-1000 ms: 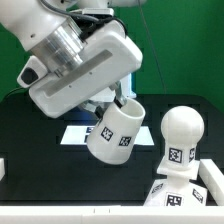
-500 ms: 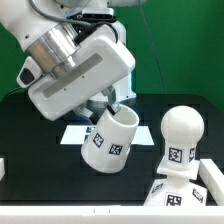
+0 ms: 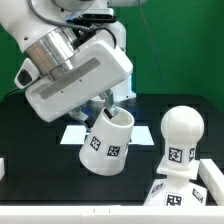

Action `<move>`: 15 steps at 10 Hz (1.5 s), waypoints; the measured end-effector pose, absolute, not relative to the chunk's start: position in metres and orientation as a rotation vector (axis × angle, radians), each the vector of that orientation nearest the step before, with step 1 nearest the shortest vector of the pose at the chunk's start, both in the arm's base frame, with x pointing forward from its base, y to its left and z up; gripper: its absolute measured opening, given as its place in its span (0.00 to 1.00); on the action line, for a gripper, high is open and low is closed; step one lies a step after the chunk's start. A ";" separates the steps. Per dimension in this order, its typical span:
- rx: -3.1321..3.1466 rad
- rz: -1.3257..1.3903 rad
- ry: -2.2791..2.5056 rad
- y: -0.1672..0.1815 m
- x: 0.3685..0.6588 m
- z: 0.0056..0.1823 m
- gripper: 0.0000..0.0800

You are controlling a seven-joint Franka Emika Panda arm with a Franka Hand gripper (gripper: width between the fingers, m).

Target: Assemble lamp

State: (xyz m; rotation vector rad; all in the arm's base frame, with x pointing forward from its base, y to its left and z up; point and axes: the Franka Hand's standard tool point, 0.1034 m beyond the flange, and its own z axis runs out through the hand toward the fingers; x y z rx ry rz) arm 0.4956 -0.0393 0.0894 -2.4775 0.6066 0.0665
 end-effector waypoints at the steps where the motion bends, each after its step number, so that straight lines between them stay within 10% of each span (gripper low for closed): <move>1: -2.478 0.066 0.608 -0.040 0.496 0.089 0.68; 2: -2.478 0.066 0.608 -0.040 0.496 0.089 0.82; 7: -2.498 0.095 0.600 -0.045 0.492 0.091 0.87; 12: -2.773 0.067 0.384 -0.083 0.505 0.147 0.87; 15: -2.918 -0.040 0.318 -0.059 0.497 0.102 0.87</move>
Offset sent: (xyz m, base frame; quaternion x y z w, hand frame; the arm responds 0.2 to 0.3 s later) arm 0.0000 0.0000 0.0000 0.0000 0.0000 0.0000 1.0000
